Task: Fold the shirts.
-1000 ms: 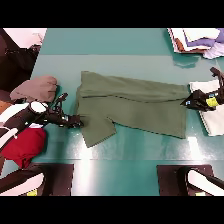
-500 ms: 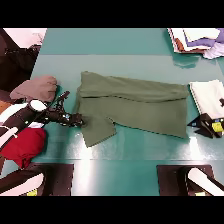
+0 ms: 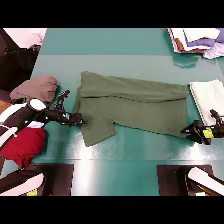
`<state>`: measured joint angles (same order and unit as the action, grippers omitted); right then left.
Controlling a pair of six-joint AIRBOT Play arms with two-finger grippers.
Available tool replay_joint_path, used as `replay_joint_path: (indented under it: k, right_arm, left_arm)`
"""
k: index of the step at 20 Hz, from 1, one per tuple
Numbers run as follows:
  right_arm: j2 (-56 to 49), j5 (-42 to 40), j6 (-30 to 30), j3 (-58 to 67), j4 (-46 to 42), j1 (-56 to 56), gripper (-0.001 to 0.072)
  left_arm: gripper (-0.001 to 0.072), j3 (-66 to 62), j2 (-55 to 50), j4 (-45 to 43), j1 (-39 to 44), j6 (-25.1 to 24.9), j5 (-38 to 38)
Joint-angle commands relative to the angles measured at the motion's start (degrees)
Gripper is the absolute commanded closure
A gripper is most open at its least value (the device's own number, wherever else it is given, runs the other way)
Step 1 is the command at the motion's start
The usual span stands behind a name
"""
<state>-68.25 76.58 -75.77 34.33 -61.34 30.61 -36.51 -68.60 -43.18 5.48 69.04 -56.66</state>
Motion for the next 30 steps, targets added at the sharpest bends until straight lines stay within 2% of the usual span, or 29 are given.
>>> replay_joint_path:
  k: [1, 2, 4, 6, 8, 11, 13, 16, 18, 20, 22, 24, 26, 30]
  right_arm:
    - [-0.7, -4.9, 0.6, -0.5, 0.7, -2.4, 0.0414]
    - [0.1, -5.4, 0.6, -0.4, 0.7, -2.4, 0.0431]
    - [1.9, -5.7, 0.6, -0.5, 0.7, -1.9, 0.0696]
    - [4.4, -4.9, 0.6, -0.4, -0.1, -1.7, 0.0695]
    - [7.8, -2.2, 0.6, -0.1, -2.2, -1.7, 0.0696]
    - [14.5, 5.7, 0.4, 1.0, -6.4, -1.7, 0.0696]
    - [19.3, 10.4, 0.2, 1.0, -9.1, -1.7, 0.0696]
    - [26.6, 17.0, -1.3, 1.0, -12.6, -1.7, 0.0696]
    - [30.6, 17.4, -3.2, 1.0, -12.1, -1.7, 0.0696]
    - [32.2, 15.9, -3.8, 1.0, -8.4, -1.7, 0.0696]
    - [31.1, 14.0, -3.7, 1.1, -4.3, -1.7, 0.0696]
    - [27.3, 11.5, -3.7, 2.3, -0.8, -2.4, 0.0696]
    - [22.6, 8.4, -3.7, 6.4, -1.3, -6.0, 0.0697]
    - [10.6, 1.2, -4.0, 16.6, -1.3, -14.7, 0.0697]
  left_arm:
    - [0.0683, 0.0, 0.0, -0.8, 0.0, -0.1, -0.6]
    - [0.0683, 0.0, 0.0, -1.1, 0.0, -0.1, -1.0]
    - [0.0684, 0.0, 0.0, -2.2, 0.0, 0.0, -1.7]
    - [0.0686, 0.0, 1.4, -4.7, 0.0, 0.5, -3.0]
    - [0.0687, 0.0, 6.1, -11.2, 0.0, 4.2, -4.0]
    - [0.0686, 1.0, 17.0, -21.5, 0.0, 9.0, -11.8]
    - [0.0686, 4.0, 23.9, -21.6, 0.0, 9.9, -17.3]
    - [0.0685, 7.6, 31.6, -20.6, 0.0, 14.8, -25.6]
    - [0.0685, 5.9, 33.6, -19.2, 0.0, 15.1, -29.3]
    - [0.0685, 1.6, 33.2, -18.7, 0.0, 15.0, -27.8]
    - [0.0685, -3.0, 31.8, -18.8, 0.0, 14.4, -22.1]
    - [0.0685, -7.3, 27.7, -18.8, 0.0, 12.8, -16.9]
    - [0.0683, -10.5, 21.3, -18.8, 0.0, 10.4, -12.9]
    - [0.0683, -14.9, 8.5, -18.8, 0.0, 10.0, -4.3]
